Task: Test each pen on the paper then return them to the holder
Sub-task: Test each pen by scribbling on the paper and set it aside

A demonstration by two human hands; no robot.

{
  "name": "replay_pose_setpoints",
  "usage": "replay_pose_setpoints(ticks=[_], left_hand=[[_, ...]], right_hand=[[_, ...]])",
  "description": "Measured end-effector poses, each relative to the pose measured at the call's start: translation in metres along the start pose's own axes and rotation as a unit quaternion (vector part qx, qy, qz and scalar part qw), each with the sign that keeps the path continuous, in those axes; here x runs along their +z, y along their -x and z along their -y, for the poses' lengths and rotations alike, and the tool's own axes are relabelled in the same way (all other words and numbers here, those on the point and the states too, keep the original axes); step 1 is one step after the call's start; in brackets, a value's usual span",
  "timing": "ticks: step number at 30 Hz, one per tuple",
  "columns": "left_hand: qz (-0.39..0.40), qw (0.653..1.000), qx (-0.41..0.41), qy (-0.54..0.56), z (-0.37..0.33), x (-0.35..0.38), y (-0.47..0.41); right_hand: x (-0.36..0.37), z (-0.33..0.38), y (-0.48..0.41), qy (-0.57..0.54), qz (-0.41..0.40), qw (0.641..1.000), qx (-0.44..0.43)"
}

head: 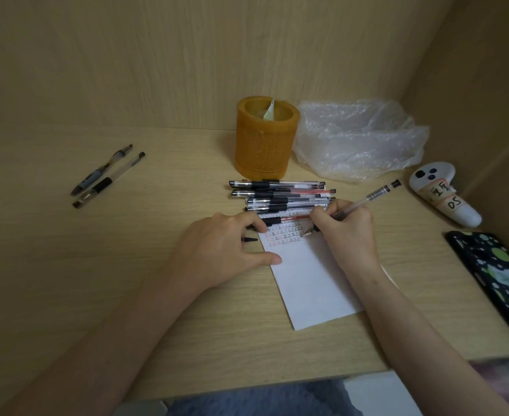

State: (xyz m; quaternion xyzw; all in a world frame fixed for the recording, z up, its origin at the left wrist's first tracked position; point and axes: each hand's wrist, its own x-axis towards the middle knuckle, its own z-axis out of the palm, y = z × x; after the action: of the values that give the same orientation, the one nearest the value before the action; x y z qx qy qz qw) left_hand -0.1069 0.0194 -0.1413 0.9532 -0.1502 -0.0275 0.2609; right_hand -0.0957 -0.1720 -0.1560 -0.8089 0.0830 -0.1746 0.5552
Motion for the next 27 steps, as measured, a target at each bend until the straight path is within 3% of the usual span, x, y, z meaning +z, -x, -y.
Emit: replay_pose_setpoints(ticks=[27], left_hand=[[0.009,1.000,-0.008,-0.005,-0.0023,-0.0012,0.0016]], right_hand=[[0.0007,-0.0003,0.0003,-0.001,0.002,1.000,-0.021]])
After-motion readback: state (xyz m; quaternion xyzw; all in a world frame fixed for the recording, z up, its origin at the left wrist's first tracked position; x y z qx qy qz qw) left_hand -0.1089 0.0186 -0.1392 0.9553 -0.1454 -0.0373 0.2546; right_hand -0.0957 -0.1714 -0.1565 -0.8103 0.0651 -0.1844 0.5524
